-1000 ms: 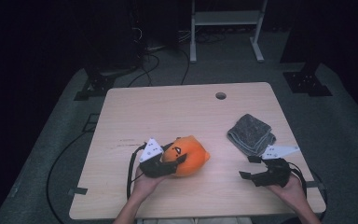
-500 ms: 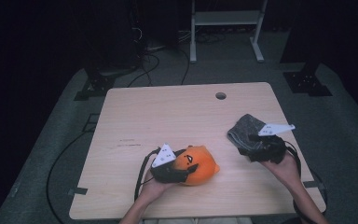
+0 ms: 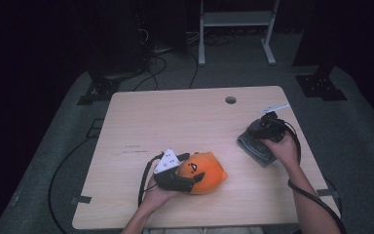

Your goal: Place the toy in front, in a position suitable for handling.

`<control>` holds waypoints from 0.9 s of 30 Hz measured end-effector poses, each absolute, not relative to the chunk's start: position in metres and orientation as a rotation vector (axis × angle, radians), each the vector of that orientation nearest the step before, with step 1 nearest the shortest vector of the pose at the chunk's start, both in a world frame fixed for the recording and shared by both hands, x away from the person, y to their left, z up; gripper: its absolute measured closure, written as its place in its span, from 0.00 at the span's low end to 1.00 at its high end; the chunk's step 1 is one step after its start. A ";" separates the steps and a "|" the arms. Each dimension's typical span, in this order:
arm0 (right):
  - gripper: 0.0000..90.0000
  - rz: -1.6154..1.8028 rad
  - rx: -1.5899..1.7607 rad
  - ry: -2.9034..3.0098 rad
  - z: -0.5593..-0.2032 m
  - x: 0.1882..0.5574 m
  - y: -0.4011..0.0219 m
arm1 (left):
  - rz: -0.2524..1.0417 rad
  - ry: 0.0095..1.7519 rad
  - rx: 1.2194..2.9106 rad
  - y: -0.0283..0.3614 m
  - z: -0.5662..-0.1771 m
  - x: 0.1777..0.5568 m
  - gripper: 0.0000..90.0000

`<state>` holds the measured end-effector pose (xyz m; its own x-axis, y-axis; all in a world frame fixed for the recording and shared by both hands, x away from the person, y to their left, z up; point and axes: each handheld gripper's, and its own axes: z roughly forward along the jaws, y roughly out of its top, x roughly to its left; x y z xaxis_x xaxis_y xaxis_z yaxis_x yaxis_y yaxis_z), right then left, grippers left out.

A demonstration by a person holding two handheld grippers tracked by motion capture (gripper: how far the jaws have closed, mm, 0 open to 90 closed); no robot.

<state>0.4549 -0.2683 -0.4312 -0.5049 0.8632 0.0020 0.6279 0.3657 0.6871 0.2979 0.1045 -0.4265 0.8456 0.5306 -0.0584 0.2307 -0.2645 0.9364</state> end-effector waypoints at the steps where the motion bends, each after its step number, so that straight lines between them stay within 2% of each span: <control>1: 0.36 0.886 1.334 2.275 -0.434 0.459 -0.269 | 0.322 0.570 1.851 0.106 -0.426 0.298 0.17; 10: 0.42 0.823 1.436 2.265 -0.464 0.465 -0.276 | 0.328 0.571 1.864 0.116 -0.422 0.295 0.15; 19: 0.73 0.884 1.337 2.280 -0.468 0.446 -0.281 | 0.338 0.580 1.905 0.120 -0.426 0.292 0.13; 27: 0.85 0.952 1.305 2.351 -0.468 0.415 -0.292 | 0.293 0.604 1.937 0.120 -0.431 0.298 0.12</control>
<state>0.4146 -0.2925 -0.4680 -0.5484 0.8338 0.0640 0.6435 0.3719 0.6690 0.2976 0.1205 -0.4308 0.8431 0.5339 -0.0642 0.2803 -0.3345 0.8997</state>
